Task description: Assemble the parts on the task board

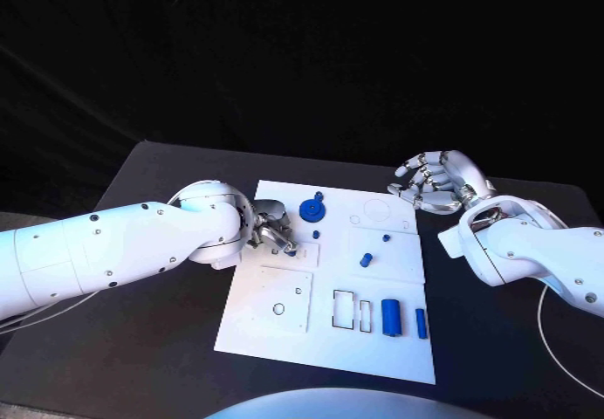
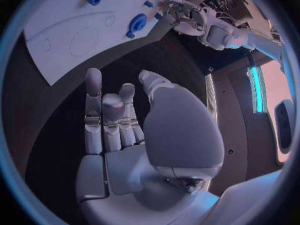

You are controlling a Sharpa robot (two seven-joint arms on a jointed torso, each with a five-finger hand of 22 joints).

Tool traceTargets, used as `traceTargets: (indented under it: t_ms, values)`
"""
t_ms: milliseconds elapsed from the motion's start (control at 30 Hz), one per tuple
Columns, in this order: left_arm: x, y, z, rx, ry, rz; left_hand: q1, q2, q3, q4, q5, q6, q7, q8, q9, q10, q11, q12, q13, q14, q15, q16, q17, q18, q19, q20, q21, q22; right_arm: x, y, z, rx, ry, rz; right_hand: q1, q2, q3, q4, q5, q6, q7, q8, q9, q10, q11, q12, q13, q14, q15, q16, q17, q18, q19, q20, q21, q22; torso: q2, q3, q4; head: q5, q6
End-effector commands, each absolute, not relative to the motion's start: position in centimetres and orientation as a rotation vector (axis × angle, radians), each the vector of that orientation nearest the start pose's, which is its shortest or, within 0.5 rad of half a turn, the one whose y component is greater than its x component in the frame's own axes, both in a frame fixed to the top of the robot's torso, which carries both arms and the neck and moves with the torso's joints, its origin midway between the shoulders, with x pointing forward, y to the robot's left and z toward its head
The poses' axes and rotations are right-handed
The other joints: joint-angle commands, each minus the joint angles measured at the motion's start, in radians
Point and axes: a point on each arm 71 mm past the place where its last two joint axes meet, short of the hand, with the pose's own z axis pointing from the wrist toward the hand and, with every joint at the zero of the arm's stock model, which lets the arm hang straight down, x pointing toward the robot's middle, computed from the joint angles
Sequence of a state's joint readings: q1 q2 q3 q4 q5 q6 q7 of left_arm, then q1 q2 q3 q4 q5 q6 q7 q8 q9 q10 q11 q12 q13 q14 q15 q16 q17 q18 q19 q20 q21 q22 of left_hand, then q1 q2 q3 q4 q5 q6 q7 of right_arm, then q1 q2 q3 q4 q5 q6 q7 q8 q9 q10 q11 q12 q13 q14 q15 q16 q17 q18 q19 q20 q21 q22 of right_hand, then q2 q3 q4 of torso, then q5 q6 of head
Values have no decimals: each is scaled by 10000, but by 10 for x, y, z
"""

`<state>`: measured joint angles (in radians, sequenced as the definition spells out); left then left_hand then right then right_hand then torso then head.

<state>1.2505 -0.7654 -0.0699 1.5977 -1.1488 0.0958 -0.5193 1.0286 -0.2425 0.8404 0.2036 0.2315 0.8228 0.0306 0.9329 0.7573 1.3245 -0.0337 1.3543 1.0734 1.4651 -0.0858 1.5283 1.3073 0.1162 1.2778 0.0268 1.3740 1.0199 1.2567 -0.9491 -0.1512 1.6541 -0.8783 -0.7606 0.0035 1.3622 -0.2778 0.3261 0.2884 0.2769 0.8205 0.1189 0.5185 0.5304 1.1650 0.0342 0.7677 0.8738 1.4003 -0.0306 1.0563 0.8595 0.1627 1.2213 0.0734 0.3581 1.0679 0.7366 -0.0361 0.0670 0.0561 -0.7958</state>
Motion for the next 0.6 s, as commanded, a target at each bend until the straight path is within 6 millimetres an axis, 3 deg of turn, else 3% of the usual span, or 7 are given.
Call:
traceTargets:
  t_ms: [33, 600]
  values:
    - [463, 155, -206, 135, 22835, -4907, -132, 7, 184, -296, -61, 13, -34, -60, 8, 31, -53, 45, 10, 748, -53, -15, 1377, -127, 25, -34, 12, -8, 462, -236, -172, 4706, 14378, 8390, -83, -32, 60, 5, 6, -79, -1, 61, -12, -83, 19, -46, -9, -81, -20, -52, -11, 192, -35, 37, -67, -17, 1, 1, 2, 7, -10]
    - [464, 155, -206, 114, 22843, -4888, -459, 37, -911, 183, -49, 135, -31, -165, 39, 18, -50, 48, 24, 749, -53, -18, 1380, -132, 46, -40, -15, 1, 462, -236, -172, 4716, 14396, 8380, -114, -28, 63, 12, 4, -79, 2, 67, -13, -87, 21, -47, -24, -80, -16, -61, -2, 191, -33, 40, -85, -32, 2, 4, -4, 7, -33]
